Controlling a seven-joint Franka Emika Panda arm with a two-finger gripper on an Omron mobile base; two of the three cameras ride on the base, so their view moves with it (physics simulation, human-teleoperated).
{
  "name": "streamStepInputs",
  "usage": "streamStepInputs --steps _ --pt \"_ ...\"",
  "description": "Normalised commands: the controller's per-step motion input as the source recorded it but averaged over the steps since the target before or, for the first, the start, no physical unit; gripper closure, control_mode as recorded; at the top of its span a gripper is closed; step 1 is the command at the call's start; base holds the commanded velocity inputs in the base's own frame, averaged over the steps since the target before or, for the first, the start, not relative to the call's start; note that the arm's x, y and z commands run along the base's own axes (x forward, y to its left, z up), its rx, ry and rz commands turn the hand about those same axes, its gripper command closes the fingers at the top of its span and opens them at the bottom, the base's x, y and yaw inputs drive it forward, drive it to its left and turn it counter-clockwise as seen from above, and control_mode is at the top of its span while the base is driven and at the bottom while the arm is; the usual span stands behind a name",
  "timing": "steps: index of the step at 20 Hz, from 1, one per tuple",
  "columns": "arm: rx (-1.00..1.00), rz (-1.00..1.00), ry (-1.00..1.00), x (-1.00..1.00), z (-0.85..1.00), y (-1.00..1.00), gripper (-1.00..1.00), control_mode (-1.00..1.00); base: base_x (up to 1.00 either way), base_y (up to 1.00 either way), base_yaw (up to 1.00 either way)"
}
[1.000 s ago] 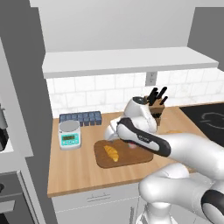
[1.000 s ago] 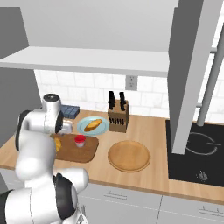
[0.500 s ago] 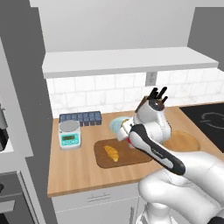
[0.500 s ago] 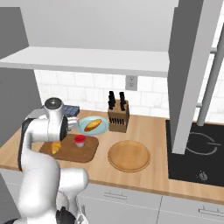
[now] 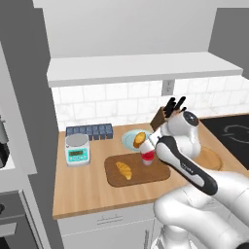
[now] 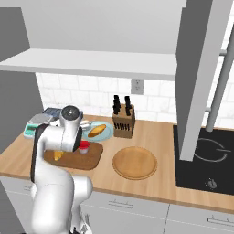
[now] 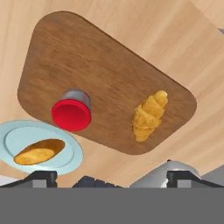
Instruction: From the different types of pastries on the counter, select a croissant and place it on the cutting board. Then retrieve a jar of jam from the cabinet and place it alongside the croissant on the cutting board.
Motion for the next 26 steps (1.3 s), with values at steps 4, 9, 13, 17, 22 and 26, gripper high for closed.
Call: streamStepInputs --steps 4,9,13,17,22,26 --pt "-0.07 -0.02 0.02 0.54 0.21 -0.23 -1.0 -1.0 0.0 0.0 0.0" --pt "-0.13 -0.09 0.0 0.48 0.11 -0.28 -1.0 -1.0 0.0 0.0 0.0" --pt "-0.13 -0.15 0.0 0.3 0.13 -0.38 -1.0 -1.0 0.0 0.0 0.0" --pt "-0.07 -0.14 0.0 0.11 0.02 -0.72 -1.0 -1.0 0.0 0.0 0.0" --pt "0.0 -0.16 0.0 -0.03 0.0 -0.85 -1.0 -1.0 0.0 0.0 0.0" --pt "0.0 -0.1 0.01 -0.05 0.0 -0.85 -1.0 -1.0 0.0 0.0 0.0"
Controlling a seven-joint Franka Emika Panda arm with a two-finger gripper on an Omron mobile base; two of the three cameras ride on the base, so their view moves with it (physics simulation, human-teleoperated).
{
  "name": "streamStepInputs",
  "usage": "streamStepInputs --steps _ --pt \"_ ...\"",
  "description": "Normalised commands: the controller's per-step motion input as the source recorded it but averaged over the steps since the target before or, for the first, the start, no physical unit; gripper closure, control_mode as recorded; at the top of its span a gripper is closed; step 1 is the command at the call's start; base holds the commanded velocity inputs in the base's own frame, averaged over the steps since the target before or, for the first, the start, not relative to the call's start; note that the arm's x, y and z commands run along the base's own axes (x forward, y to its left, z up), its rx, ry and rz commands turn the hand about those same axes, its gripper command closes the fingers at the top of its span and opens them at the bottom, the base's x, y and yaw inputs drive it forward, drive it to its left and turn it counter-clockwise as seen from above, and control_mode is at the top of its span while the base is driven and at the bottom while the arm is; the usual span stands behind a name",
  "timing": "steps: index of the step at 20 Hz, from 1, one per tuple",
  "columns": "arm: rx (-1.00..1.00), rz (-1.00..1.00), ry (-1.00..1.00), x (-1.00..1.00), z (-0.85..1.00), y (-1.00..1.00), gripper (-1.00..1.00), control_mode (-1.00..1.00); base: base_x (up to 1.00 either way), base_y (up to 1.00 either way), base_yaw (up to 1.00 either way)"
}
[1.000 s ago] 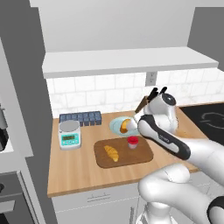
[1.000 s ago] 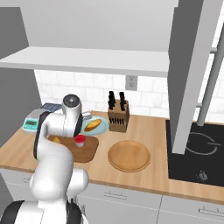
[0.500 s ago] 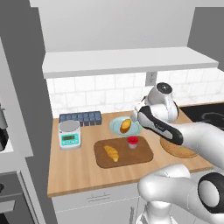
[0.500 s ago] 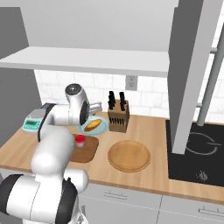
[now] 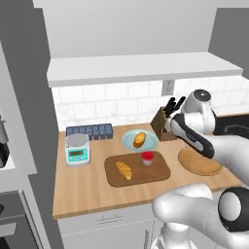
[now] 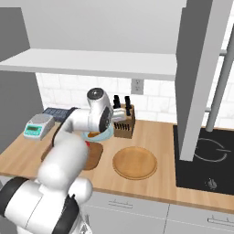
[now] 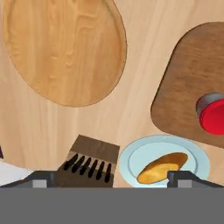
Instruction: From the different types of pastries on the counter, select a croissant and place it on the cutting board. Then retrieve a jar of jam from the cabinet and place it alongside the croissant on the cutting board.
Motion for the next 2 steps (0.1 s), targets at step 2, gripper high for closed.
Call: streamStepInputs --steps 2 --pt "-0.03 -0.1 0.01 0.01 -0.01 -0.57 -1.0 -1.0 0.0 0.0 0.0"
